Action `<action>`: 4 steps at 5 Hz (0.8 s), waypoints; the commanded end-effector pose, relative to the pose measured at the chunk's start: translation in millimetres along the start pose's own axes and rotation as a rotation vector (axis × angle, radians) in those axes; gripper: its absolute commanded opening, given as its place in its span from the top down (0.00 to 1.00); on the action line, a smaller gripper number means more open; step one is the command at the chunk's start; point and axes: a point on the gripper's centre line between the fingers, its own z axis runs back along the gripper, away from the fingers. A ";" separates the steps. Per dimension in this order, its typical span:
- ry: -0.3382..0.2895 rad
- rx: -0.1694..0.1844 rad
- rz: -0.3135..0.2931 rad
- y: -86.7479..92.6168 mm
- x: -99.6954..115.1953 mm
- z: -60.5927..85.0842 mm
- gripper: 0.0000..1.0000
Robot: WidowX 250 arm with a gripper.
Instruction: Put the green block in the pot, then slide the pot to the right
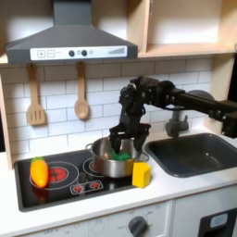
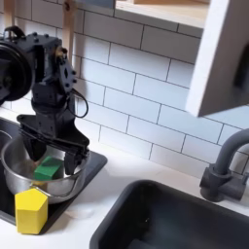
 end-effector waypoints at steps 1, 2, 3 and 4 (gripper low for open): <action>-0.002 0.000 0.002 0.0 0.2 0.0 0.00; -0.001 0.002 -0.001 0.3 0.2 0.0 0.00; -0.053 -0.003 -0.033 10.2 4.0 25.1 0.00; -0.072 -0.017 -0.053 9.5 2.4 37.9 0.00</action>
